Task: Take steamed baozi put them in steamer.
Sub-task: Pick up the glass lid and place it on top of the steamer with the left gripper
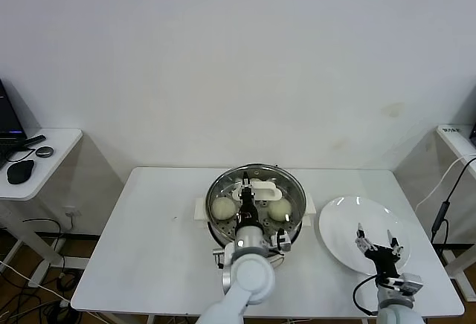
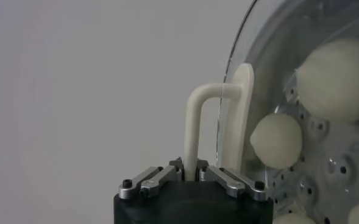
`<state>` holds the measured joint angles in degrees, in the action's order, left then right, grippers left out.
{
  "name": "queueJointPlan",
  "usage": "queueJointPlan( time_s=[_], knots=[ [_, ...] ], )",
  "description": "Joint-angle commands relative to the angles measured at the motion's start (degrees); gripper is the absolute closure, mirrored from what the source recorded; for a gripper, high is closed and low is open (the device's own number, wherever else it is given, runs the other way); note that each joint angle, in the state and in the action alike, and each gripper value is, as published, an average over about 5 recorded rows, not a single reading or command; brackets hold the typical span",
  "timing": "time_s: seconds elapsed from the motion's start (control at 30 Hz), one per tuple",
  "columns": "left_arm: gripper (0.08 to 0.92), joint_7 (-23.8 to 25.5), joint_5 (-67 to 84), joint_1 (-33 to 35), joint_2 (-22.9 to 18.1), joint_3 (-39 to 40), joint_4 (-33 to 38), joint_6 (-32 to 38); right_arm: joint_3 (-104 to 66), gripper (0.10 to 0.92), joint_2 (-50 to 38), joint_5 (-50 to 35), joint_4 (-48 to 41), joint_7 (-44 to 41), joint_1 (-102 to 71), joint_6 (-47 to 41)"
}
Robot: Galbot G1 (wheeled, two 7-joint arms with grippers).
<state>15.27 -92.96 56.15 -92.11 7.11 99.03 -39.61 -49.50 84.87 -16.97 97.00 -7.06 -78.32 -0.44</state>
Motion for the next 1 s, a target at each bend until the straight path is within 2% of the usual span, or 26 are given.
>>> queueJointPlan(
  time_s=[0.03, 0.53, 0.7, 0.8, 1.0],
  knots=[
    [0.822, 0.0, -2.5, 0.0, -0.1, -0.2, -1.3, 0.0, 0.1, 0.203, 0.2, 0.2, 0.1, 0.0, 0.0, 0.1],
    [0.822, 1.3, -1.9, 0.7, 0.0, 0.5, -0.3, 0.0, 0.1, 0.203, 0.2, 0.5, 0.2, 0.0, -0.1, -0.3],
    [0.813, 1.7, -1.2, 2.3, 0.4, 0.9, 3.1, 0.3, 0.2, 0.203, 0.4, 0.6, 0.5, 0.1, -0.2, -1.0],
    [0.755, 3.2, -0.6, 4.1, 1.1, 2.0, 7.8, 0.3, 0.2, 0.203, 0.4, 0.6, 0.5, 0.2, -0.1, -1.1],
    [0.583, 7.2, 2.0, 7.8, 3.8, 4.8, 17.0, 0.1, 0.2, 0.203, 0.3, 0.7, 0.6, 0.2, 0.1, -1.7]
  ],
)
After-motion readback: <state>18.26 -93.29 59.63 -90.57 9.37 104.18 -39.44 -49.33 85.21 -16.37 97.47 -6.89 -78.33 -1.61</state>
